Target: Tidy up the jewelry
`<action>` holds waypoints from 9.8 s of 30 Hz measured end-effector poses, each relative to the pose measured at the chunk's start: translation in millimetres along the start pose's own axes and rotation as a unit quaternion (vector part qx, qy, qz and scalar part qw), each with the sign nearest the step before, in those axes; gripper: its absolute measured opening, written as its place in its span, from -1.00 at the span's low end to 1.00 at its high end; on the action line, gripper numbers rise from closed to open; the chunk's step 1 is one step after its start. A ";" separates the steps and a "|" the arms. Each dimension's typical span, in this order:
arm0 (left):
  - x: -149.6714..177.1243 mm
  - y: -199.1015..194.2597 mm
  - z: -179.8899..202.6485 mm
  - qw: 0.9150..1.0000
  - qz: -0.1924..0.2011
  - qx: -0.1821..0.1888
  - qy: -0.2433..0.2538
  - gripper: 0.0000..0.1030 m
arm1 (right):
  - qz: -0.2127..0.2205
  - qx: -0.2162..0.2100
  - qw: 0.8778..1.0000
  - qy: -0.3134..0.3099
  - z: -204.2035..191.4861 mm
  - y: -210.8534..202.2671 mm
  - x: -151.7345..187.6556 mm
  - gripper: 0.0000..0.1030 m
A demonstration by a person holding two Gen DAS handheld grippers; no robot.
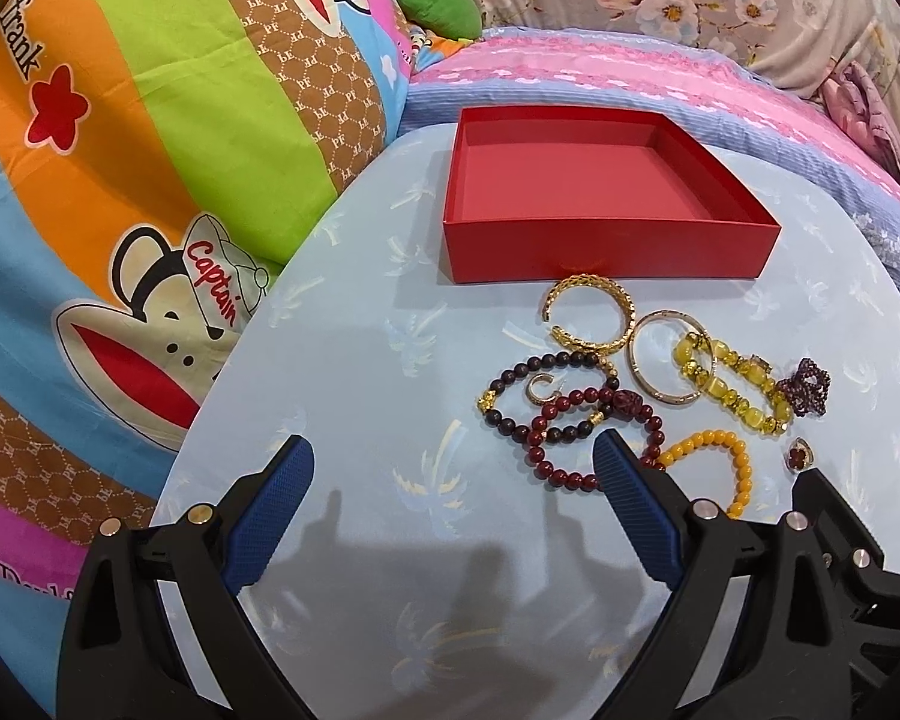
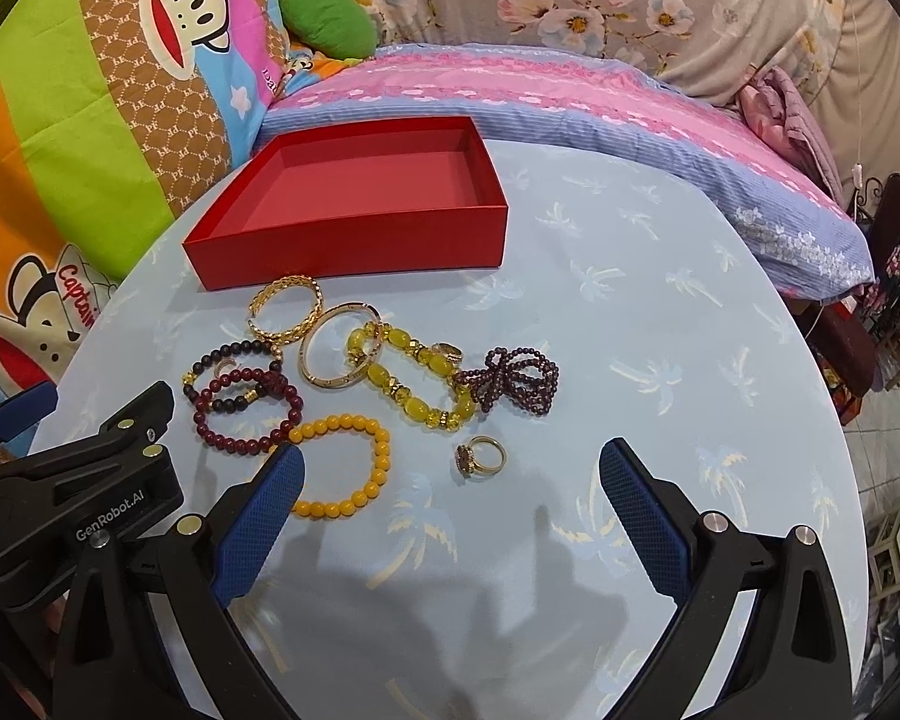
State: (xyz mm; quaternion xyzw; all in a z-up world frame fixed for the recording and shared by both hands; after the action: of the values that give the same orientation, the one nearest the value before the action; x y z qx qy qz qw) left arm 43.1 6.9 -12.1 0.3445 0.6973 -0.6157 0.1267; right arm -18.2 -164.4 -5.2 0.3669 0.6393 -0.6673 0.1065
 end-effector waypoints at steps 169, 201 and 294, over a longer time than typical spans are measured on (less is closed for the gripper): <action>-248.6 225.1 2.3 0.990 -0.043 0.131 0.011 0.15 | -0.100 -0.073 0.992 -0.027 -76.1 261.9 -261.4 0.05; -157.2 66.7 -18.8 0.994 0.048 0.093 -0.010 0.45 | -0.019 -0.085 0.996 -0.027 -7.4 85.7 -160.5 0.30; -20.6 -6.2 29.4 0.974 -0.011 0.224 -0.008 -0.86 | -0.048 -0.135 0.989 0.045 42.2 23.9 -46.8 -0.88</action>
State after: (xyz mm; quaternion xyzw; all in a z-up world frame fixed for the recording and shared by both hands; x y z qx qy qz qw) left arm 47.0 -27.6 -1.1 0.3518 0.5443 -0.7602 0.0449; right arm 14.6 -222.8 1.9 0.3482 0.7442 -0.5621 0.0942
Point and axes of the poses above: each gripper's, at about its wrist camera, not at the fingertips, and y roughly the way its jaws point, z to its right, x to its underside, the point moved 4 cm from there along y, roughly the way its jaws point, and after that the axes turned 10 degrees about y, right-handed, at the moved point
